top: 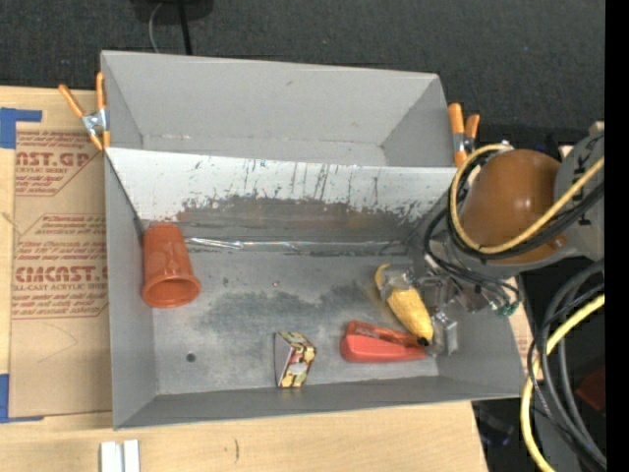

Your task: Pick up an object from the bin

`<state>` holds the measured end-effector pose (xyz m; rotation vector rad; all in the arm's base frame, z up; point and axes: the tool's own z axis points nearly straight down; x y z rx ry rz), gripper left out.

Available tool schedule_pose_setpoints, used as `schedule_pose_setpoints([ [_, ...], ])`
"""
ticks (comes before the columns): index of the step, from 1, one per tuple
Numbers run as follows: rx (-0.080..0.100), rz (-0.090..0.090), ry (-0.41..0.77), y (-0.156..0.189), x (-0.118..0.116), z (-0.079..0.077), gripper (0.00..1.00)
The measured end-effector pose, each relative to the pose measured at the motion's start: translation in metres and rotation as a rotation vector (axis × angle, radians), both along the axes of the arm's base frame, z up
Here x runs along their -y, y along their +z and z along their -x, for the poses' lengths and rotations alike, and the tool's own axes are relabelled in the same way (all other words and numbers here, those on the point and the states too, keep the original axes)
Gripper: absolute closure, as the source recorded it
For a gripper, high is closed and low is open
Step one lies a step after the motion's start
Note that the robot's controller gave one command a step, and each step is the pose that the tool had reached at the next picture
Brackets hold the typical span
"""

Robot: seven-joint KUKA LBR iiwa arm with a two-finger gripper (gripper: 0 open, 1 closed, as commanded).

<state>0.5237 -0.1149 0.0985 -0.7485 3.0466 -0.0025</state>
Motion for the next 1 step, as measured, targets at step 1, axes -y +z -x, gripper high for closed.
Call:
schedule_pose_setpoints([
  [1,0.0,-0.002,0.316,-0.0111,0.0027,0.0094,1.0],
])
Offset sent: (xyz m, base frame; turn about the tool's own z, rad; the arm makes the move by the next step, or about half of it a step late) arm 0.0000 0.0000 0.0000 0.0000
